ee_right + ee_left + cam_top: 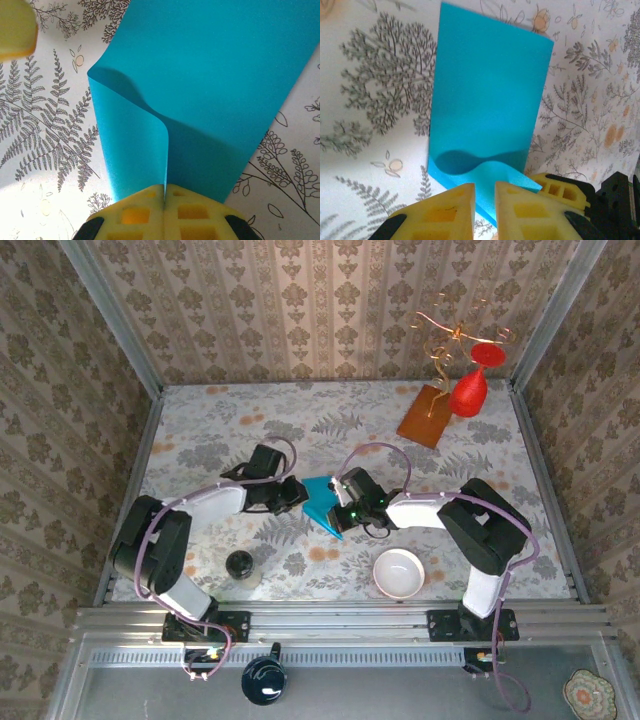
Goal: Fold a paper plane with a square sheet of paper (pick it up from the middle)
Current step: Third fold the triangle at the center of the table.
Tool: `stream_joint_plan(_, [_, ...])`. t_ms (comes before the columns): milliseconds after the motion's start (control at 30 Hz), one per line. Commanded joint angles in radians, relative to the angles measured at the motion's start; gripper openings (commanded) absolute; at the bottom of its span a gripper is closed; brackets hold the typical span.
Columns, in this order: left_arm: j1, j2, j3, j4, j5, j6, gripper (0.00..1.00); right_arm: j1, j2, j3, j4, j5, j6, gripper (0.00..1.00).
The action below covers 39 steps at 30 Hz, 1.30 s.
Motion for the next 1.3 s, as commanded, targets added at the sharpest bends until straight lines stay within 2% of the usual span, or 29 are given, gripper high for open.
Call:
stream_joint_plan(0, [-0.035, -0.028, -0.02, 0.067, -0.009, -0.094, 0.19, -0.004, 0.027, 0.017, -0.045, -0.018, 0.023, 0.0])
stream_joint_plan(367, [-0.103, 0.085, 0.015, 0.109, -0.045, -0.152, 0.1, -0.004, 0.026, 0.005, -0.031, -0.016, 0.027, 0.0])
stream_joint_plan(1267, [-0.112, 0.098, -0.07, 0.118, -0.088, -0.189, 0.1, -0.004, 0.039, 0.019, -0.046, -0.001, 0.032, 0.0])
